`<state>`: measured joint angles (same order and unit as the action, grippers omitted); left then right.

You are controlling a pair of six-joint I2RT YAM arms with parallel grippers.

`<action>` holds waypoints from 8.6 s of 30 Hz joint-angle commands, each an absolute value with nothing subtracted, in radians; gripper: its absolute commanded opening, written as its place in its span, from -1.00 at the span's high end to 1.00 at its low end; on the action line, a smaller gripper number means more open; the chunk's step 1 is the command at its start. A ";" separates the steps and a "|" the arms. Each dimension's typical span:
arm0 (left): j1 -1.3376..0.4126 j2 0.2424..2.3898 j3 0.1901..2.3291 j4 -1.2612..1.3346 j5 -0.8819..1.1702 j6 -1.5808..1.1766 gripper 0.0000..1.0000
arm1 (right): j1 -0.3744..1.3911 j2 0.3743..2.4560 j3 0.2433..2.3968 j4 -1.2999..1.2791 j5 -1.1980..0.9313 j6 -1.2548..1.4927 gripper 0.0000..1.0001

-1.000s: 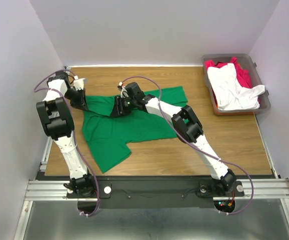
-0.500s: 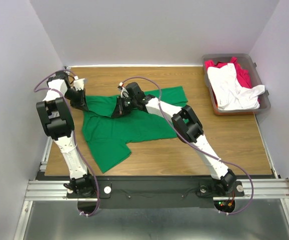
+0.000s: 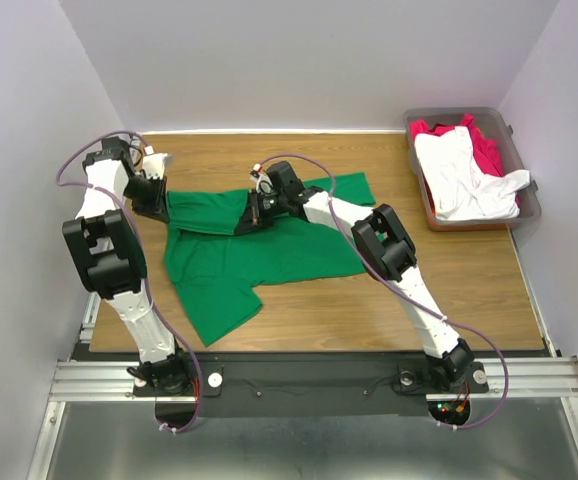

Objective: Fold and stack the t-shirts
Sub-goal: Fold the tshirt

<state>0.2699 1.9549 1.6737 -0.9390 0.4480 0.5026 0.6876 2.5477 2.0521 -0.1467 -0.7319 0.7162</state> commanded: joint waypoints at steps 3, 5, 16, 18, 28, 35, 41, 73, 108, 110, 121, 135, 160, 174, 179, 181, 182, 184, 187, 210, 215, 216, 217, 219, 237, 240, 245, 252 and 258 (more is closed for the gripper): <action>0.276 1.861 1.531 -0.943 0.382 0.558 1.00 | 0.690 2.537 2.054 -0.115 -0.791 0.736 0.99; 0.276 1.852 1.497 -0.948 0.382 0.563 1.00 | 0.690 2.537 2.052 -0.115 -0.795 0.736 0.99; 0.275 1.793 1.362 -0.902 0.350 0.551 1.00 | 0.692 2.485 1.976 -0.115 -0.816 0.716 0.99; 0.275 1.799 1.350 -0.900 0.342 0.558 1.00 | 0.692 2.488 1.965 -0.117 -0.830 0.706 0.99; 0.276 1.798 1.580 -0.965 0.474 0.617 0.28 | 0.626 2.205 1.818 -0.216 -0.845 0.427 -0.42; 0.242 1.933 1.683 -0.824 0.517 0.500 0.23 | 0.462 2.134 1.773 -0.311 -0.685 0.240 -0.21; 0.222 2.025 1.684 -0.703 0.488 0.422 0.35 | 0.350 2.183 1.784 -0.337 -0.493 0.150 0.01; 0.195 2.026 2.085 -0.541 0.580 0.451 -0.06 | 0.181 2.033 1.818 -0.422 -0.560 -0.044 -0.87; 0.384 1.660 1.180 -0.747 0.609 0.826 0.22 | 0.207 1.830 1.467 -0.719 -0.405 -0.405 -0.30; 0.368 1.596 1.187 -0.790 0.626 0.906 0.06 | 0.206 1.796 1.442 -0.738 -0.371 -0.463 -0.31; 0.215 1.532 1.164 -0.750 0.512 0.989 -0.11 | 0.262 1.824 1.344 -0.712 -0.246 -0.658 -0.31; 0.126 1.578 1.167 -0.724 0.457 0.999 -0.10 | 0.291 1.847 1.259 -0.661 -0.184 -0.745 0.01; 0.106 1.666 0.911 -0.514 0.252 1.066 -0.05 | 0.291 1.881 1.210 -0.630 -0.152 -0.747 0.86; 0.063 1.511 1.061 -0.710 0.302 1.072 -0.03 | 0.293 1.878 1.210 -0.630 -0.156 -0.735 0.99; 0.052 1.569 1.052 -0.664 0.307 1.054 -0.03 | 0.293 1.882 1.213 -0.630 -0.164 -0.726 0.99; 0.052 1.585 1.042 -0.643 0.305 1.043 -0.03 | 0.293 1.881 1.216 -0.630 -0.164 -0.723 0.99; 0.052 1.601 1.029 -0.621 0.304 1.040 -0.03 | 0.293 1.882 1.216 -0.630 -0.164 -0.723 0.99; 0.051 1.627 1.019 -0.603 0.299 1.034 -0.03 | 0.293 1.882 1.216 -0.630 -0.163 -0.723 0.99; 0.051 1.651 0.994 -0.563 0.285 1.029 -0.03 | 0.293 1.884 1.218 -0.632 -0.158 -0.726 0.99; 0.055 1.424 0.910 -0.785 0.299 1.031 1.00 | 0.291 1.697 1.103 -0.672 -0.135 -0.724 0.99; 0.063 1.355 0.937 -0.857 0.314 1.028 1.00 | 0.291 1.628 1.088 -0.704 -0.135 -0.726 0.99; 0.070 1.353 0.948 -0.868 0.321 1.029 1.00 | 0.290 1.618 1.101 -0.712 -0.137 -0.727 0.99; 0.074 1.353 0.959 -0.876 0.333 1.029 1.00 | 0.290 1.615 1.109 -0.724 -0.141 -0.729 0.99; 0.087 1.368 1.003 -0.897 0.351 1.025 1.00 | 0.285 1.624 1.147 -0.741 -0.143 -0.732 0.99; 0.135 1.687 1.449 -0.972 0.436 0.986 1.00 | 0.272 1.945 1.593 -0.822 -0.121 -0.805 0.99; 0.135 1.759 1.540 -0.997 0.442 0.983 1.00 | 0.265 1.994 1.658 -0.841 -0.121 -0.818 0.99; 0.137 1.879 1.658 -1.015 0.448 0.974 1.00 | 0.250 2.107 1.804 -0.864 -0.120 -0.831 0.99; 0.144 2.009 1.752 -0.991 0.456 0.940 1.00 | 0.244 2.230 1.943 -0.867 -0.110 -0.838 0.99; 0.173 2.075 1.810 -0.968 0.457 0.917 0.98 | 0.241 2.281 1.999 -0.865 -0.107 -0.828 0.86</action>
